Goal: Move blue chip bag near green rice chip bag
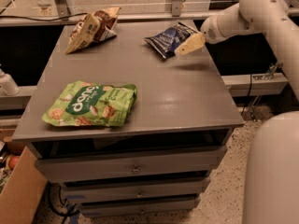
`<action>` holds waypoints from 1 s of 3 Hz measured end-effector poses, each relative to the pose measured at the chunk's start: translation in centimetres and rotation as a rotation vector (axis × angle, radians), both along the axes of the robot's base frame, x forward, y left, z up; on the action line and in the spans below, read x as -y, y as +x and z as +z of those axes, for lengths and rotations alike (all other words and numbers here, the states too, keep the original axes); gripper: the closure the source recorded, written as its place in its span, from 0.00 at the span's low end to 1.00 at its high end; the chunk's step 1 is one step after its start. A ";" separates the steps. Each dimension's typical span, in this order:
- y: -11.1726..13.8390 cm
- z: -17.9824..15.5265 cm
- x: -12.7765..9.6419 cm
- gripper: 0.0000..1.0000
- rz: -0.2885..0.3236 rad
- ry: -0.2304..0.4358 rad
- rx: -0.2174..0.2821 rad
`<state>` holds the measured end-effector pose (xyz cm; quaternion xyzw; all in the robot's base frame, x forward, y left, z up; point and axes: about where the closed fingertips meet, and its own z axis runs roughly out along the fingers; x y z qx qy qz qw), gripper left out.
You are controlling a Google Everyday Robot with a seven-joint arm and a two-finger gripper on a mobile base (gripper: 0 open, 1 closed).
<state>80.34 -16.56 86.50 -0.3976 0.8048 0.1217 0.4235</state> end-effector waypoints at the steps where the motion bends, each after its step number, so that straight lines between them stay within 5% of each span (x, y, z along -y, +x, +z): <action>1: 1.9 -0.6 -1.3 0.00 -0.006 0.032 0.001; 3: 3.0 -1.7 -2.4 0.41 0.005 0.055 0.001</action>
Offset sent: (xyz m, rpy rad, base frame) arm 0.0389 0.0348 -0.0158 0.0716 -0.0074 0.0162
